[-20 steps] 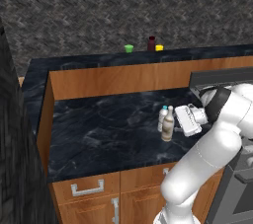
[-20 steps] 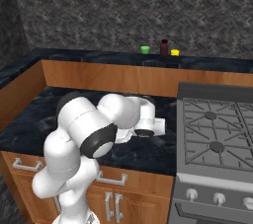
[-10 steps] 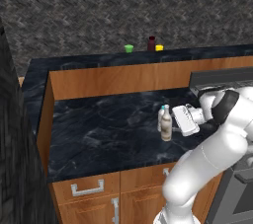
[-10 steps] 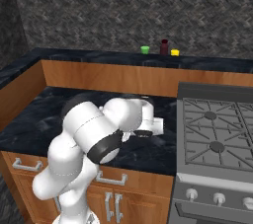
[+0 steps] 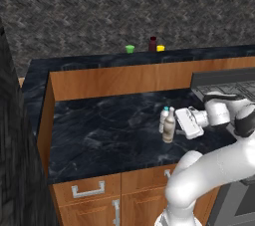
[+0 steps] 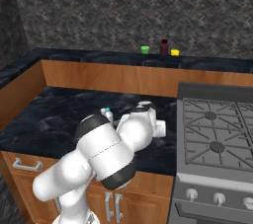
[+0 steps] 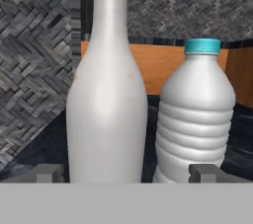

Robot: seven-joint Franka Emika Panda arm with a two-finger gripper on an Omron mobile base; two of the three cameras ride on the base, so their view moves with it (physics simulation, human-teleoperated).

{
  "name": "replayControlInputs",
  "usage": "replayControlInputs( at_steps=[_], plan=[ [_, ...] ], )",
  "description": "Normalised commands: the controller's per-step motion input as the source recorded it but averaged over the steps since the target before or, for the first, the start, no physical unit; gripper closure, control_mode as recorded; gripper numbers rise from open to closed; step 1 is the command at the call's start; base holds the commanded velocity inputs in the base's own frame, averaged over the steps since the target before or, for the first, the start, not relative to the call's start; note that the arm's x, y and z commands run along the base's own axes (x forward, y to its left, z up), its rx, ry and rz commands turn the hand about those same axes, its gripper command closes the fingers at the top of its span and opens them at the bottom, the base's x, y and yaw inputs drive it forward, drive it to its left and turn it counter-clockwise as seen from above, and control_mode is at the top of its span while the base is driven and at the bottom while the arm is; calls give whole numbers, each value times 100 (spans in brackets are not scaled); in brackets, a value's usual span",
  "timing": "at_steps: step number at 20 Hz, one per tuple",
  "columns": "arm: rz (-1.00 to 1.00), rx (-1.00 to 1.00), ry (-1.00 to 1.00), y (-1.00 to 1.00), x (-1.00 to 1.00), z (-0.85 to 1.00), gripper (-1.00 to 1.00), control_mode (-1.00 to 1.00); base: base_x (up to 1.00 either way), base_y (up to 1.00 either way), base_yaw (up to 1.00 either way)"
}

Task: Place the drinks on the dining counter in a tight cluster.

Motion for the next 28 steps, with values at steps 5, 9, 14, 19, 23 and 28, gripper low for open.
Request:
replayControlInputs(
  at_steps=[5,9,14,19,23,28],
  plan=[
    [0,1,2,6,-6,0,-100,-100,0,0,0],
    [0,2,2,5,0,0,-100,-100,0,0,0],
    [0,4,6,4,-1,0,-100,-100,0,0,0],
    [0,1,6,7,-1,0,-100,-100,0,0,0],
    [0,0,3,4,0,0,-100,-100,0,0,0],
    [0,2,1,9,-6,0,-100,-100,0,0,0]
  ],
)
